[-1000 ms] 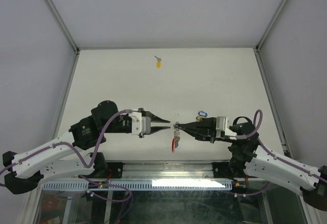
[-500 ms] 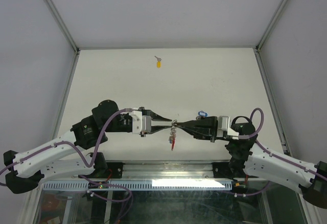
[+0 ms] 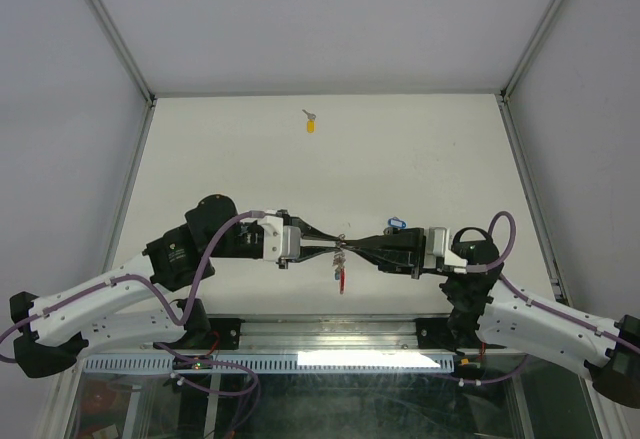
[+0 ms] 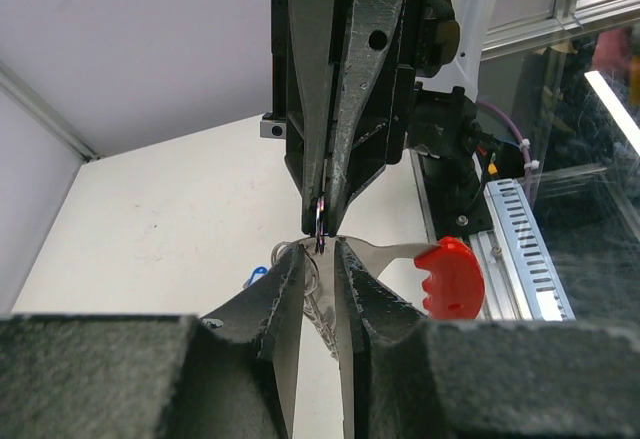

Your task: Put the keys on the keyring

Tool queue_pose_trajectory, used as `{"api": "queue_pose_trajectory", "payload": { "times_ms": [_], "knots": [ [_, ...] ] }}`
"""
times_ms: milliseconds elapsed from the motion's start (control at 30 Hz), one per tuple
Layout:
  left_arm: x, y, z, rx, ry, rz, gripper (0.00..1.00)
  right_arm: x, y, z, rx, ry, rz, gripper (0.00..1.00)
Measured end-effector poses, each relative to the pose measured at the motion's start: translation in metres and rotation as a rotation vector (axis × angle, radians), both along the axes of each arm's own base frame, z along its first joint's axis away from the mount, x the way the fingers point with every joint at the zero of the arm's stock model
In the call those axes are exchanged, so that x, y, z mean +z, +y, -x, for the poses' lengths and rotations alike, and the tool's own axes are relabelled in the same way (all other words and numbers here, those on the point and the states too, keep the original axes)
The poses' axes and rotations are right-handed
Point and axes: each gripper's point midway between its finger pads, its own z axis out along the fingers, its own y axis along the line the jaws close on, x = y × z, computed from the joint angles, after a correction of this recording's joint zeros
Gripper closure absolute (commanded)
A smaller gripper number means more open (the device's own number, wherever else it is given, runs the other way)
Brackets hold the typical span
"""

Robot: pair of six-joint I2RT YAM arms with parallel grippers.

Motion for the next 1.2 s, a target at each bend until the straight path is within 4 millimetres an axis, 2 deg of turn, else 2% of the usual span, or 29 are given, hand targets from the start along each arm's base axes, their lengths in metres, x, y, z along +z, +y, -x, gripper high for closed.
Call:
{"api": "queue_pose_trajectory", "payload": {
  "times_ms": [400, 500, 600, 800, 900, 967, 1000, 1033, 1200],
  "knots": [
    [-0.004, -0.003, -0.001, -0.002, 0.013, -0.012, 0.86, -0.003, 0.002, -0.001, 0.001, -0.001, 0.012, 1.0],
    [-0.004, -0.003, -0.001, -0.002, 0.014, -0.012, 0.9, -0.005, 0.002, -0.001, 0.0, -0.005, 0.018, 1.0],
    [-0.004, -0.003, -0.001, -0.002, 0.016, -0.013, 1.0, -0.005, 0.003, -0.001, -0.004, -0.01, 0.02, 1.0],
    [-0.005, -0.003, -0.001, 0.001, 0.017, -0.015, 1.0, -0.007, 0.003, -0.002, -0.011, -0.019, 0.031, 1.0],
    [-0.006, -0.002, -0.002, 0.007, 0.018, -0.019, 1.0, -0.006, 0.002, -0.002, -0.018, -0.026, 0.044, 0.87],
    [-0.008, -0.002, -0.004, 0.015, 0.02, -0.025, 1.0, -0.007, 0.002, -0.003, -0.028, -0.029, 0.069, 0.85],
    [-0.009, -0.002, -0.005, 0.026, 0.02, -0.029, 1.0, -0.007, 0.001, -0.003, -0.031, -0.032, 0.085, 0.76],
    [-0.01, -0.002, -0.007, 0.036, 0.021, -0.033, 1.0, -0.007, 0.001, -0.003, -0.033, -0.031, 0.096, 0.73],
    [-0.02, 0.001, -0.014, 0.074, 0.018, -0.073, 1.0, -0.009, -0.004, -0.003, -0.056, -0.038, 0.183, 0.68]
  ]
}}
